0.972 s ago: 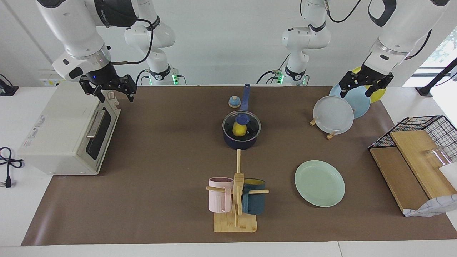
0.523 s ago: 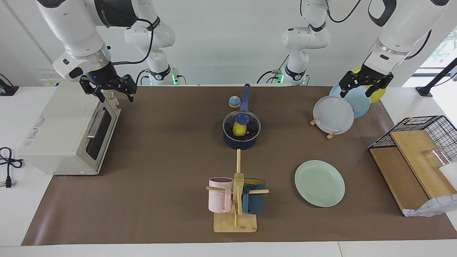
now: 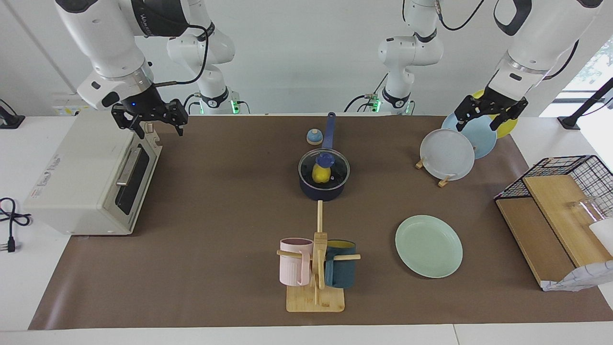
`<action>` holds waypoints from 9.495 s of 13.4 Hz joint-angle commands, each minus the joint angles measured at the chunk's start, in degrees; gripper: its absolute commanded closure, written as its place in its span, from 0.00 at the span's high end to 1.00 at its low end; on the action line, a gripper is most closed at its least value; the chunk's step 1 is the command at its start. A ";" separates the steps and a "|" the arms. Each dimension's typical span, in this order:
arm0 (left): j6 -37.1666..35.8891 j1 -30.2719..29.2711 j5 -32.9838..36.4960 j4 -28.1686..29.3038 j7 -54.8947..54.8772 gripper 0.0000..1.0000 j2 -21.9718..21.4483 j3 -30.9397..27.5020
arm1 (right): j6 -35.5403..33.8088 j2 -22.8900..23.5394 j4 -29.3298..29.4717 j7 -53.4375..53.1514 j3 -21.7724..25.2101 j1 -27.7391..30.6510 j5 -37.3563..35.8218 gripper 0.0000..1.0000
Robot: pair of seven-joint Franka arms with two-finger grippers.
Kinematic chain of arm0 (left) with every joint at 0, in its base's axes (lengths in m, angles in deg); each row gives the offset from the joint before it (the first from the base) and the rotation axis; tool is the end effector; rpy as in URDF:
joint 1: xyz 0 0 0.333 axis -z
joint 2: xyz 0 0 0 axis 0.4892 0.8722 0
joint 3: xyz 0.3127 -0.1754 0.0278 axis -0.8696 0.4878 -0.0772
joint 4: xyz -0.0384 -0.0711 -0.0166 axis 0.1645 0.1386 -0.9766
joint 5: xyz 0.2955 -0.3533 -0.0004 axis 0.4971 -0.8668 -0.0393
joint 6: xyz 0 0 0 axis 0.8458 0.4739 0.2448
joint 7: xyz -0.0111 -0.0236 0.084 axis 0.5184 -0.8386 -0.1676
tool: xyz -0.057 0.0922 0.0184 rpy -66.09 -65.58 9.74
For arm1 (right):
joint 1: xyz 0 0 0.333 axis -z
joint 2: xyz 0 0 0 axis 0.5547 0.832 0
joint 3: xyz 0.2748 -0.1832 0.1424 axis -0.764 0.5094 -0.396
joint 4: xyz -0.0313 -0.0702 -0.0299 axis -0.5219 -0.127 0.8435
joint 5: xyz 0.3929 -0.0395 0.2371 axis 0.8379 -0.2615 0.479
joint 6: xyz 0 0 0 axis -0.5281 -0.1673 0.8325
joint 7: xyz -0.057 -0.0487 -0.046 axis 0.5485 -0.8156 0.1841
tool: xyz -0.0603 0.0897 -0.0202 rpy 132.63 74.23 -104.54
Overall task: Transfer potato from pot to plate
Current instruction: 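Move the right gripper over the glass lid on the saucepan, then lower the right gripper and grasp the glass lid knob, then lift the lid off with the right gripper while the left gripper approaches, then set the lid near the toaster while the left gripper lowers into the pot, then grasp the yellow potato inside the saucepan with the left gripper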
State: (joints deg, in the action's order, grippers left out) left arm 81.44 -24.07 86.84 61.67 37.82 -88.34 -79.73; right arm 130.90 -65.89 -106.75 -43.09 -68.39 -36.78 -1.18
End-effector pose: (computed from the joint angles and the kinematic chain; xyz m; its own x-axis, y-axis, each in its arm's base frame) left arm 0.6025 -0.0427 0.6628 0.9983 -0.0522 -0.0248 -0.0516 -0.9984 0.0215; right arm 0.6258 0.0544 0.6467 0.9904 0.1358 -0.0242 0.1353 -0.9905 -0.0234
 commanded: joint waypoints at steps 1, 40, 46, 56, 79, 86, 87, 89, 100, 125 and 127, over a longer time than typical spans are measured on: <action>-0.21 -0.21 0.93 1.41 0.60 1.00 -1.36 0.21 | 4.37 -1.75 -3.70 -2.16 -0.62 -4.36 2.36 1.00; 0.58 0.67 0.93 3.69 0.60 1.00 -2.58 0.73 | 22.92 21.54 -1.06 -40.93 -0.79 -38.57 -9.24 0.82; 1.37 5.15 0.67 5.45 0.95 1.00 -3.38 0.73 | 22.30 21.19 -0.71 -40.93 -0.71 -38.05 -8.62 0.80; 1.46 8.76 0.49 5.63 4.03 1.00 -3.47 0.73 | 21.69 20.23 -1.24 -42.33 -0.71 -38.04 -5.55 0.80; 10.76 15.60 0.31 13.35 19.98 1.00 -6.19 0.82 | 13.08 16.98 3.68 -13.73 -0.36 -17.50 -4.31 0.28; 23.93 31.69 0.05 19.25 46.89 1.00 -2.17 0.82 | 24.54 12.86 -11.91 3.70 -0.35 -1.67 -4.67 0.00; 25.44 33.18 0.05 18.73 48.66 1.00 1.07 0.82 | 28.50 11.36 -16.75 4.15 -0.27 -1.05 -4.67 0.00; 30.09 35.91 0.05 18.64 52.09 1.00 7.22 0.73 | 32.30 9.16 -23.62 4.24 -0.27 -0.69 -4.67 0.00; 37.40 39.17 -3.72 19.78 52.89 1.00 16.92 0.91 | 38.29 6.60 -32.18 6.35 -0.27 3.09 -4.67 0.02; 43.38 39.70 -4.78 25.32 42.79 0.26 17.10 0.91 | -1.25 2.21 -3.26 -4.36 -0.44 2.30 -3.79 1.00; 42.77 39.52 -4.78 24.97 42.26 0.00 17.10 0.91 | -1.17 0.64 -4.13 -4.81 -0.36 1.86 -3.79 1.00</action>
State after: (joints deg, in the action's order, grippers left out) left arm 124.07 15.44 83.14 85.32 82.03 -71.79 -78.18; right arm 130.44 -63.06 -109.87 -46.81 -68.48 -34.87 -5.84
